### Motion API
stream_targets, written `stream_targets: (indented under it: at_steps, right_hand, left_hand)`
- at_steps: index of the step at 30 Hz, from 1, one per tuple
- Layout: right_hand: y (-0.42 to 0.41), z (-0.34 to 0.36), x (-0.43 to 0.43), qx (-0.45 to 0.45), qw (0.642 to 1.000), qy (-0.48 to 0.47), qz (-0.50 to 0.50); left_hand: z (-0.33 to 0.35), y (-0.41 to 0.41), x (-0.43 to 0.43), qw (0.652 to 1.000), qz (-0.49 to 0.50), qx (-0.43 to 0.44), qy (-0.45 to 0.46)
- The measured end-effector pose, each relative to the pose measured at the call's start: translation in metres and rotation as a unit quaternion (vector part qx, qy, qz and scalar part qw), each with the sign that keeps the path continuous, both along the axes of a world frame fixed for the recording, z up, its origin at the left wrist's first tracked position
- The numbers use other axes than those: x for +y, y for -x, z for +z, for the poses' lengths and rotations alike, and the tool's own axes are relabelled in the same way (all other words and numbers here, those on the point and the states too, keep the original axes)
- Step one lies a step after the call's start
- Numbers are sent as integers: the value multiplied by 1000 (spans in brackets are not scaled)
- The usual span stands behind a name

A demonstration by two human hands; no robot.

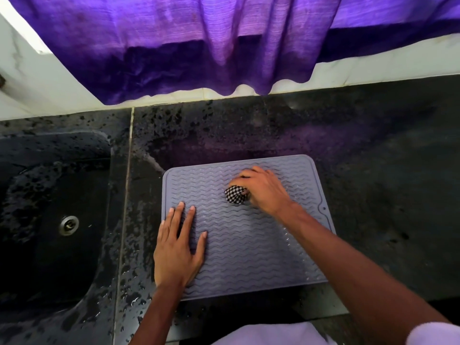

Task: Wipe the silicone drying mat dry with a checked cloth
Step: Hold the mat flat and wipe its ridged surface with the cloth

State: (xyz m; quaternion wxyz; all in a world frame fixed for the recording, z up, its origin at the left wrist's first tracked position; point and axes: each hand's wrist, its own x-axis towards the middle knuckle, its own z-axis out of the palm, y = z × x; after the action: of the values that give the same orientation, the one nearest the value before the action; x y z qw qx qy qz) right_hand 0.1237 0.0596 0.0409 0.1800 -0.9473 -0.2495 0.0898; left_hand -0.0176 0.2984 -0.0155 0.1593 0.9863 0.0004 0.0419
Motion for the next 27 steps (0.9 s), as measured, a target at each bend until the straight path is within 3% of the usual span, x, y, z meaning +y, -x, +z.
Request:
stream_targets:
  at_steps: [7, 14, 16, 21, 27]
  right_hand:
    - [2, 3, -92, -29, 998, 45, -42]
    - [4, 21, -163, -38, 979, 153, -126]
    - [6, 28, -156, -37, 980, 134, -141]
    - [21, 34, -67, -25, 988, -81, -127]
    - [34, -5, -17, -23, 997, 16, -70]
  left_hand:
    - [0, 0, 0, 1000, 2, 4, -1]
    - [-1, 0, -1, 1000, 2, 4, 4]
    - [0, 1, -1, 1000, 3, 6, 5]
    - [0, 0, -2, 1000, 4, 9, 1]
    - [-1, 0, 1, 1000, -4, 5, 1]
